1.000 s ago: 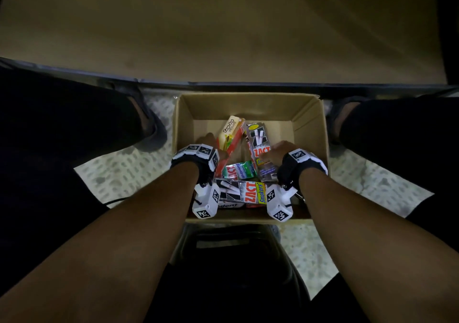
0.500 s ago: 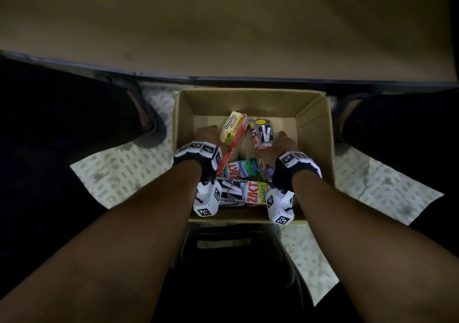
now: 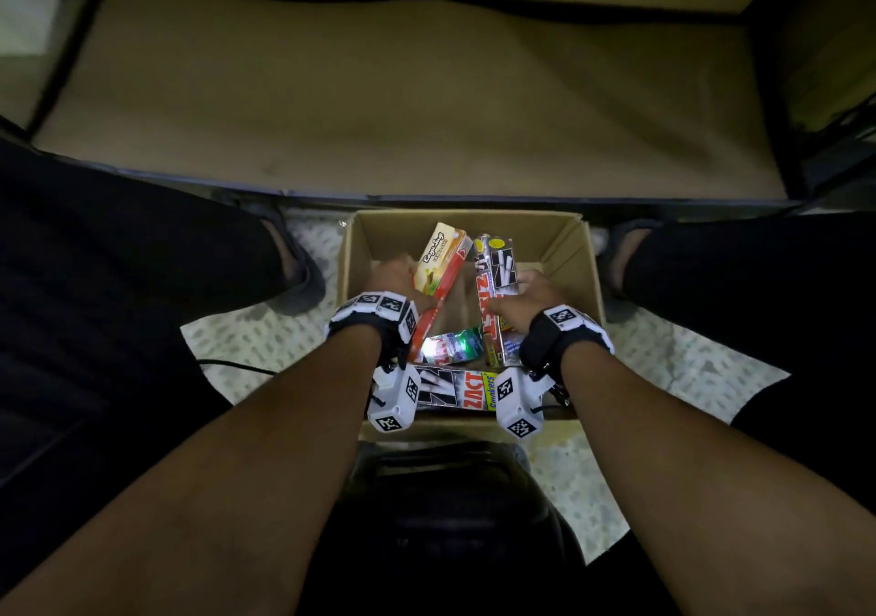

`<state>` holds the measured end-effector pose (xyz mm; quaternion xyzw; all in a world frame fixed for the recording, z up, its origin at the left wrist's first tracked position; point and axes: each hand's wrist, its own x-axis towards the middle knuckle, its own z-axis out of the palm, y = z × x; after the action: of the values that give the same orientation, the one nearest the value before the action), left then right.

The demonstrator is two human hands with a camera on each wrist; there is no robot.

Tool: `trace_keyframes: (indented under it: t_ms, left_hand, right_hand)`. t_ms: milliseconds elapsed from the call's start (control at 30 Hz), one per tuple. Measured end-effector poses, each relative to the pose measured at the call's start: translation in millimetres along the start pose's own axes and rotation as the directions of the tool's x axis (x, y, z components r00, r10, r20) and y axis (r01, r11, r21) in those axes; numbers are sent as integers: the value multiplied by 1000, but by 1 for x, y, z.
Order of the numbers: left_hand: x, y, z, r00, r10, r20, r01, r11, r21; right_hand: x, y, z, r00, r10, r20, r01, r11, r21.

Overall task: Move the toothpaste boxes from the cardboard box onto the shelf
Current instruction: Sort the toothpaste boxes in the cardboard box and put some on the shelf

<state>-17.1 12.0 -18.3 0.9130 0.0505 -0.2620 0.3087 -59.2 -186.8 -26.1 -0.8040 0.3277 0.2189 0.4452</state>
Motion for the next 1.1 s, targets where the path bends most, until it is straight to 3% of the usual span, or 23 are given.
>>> trace_keyframes:
  t_ms: [167,433,633,900,1100]
  left_hand:
    - [-19,16,-19,993,62,-96,-65,998,-22]
    - [-59,48,-56,972,140,-187,-155,986,-67]
    - [-98,78,-92,941,212,-264,-245,965,-96]
    - [-146,138,-172,848,320,-422,-386,919,-79]
    - [-176,195,-252,707,412,-575,-490,872,22]
  right_hand:
    - [-24,-18,-11,995,-81,-62,86,992,88]
    - [-68,-46,-41,970,-221,-99,229,970,77]
    - [-113,-77,-75,921,-349,-176,354,935,-4]
    - [-175,-144,-134,817,-514,-262,535,845,11]
    - [-228,-215,-184,717,-620,-320,653,757,-4]
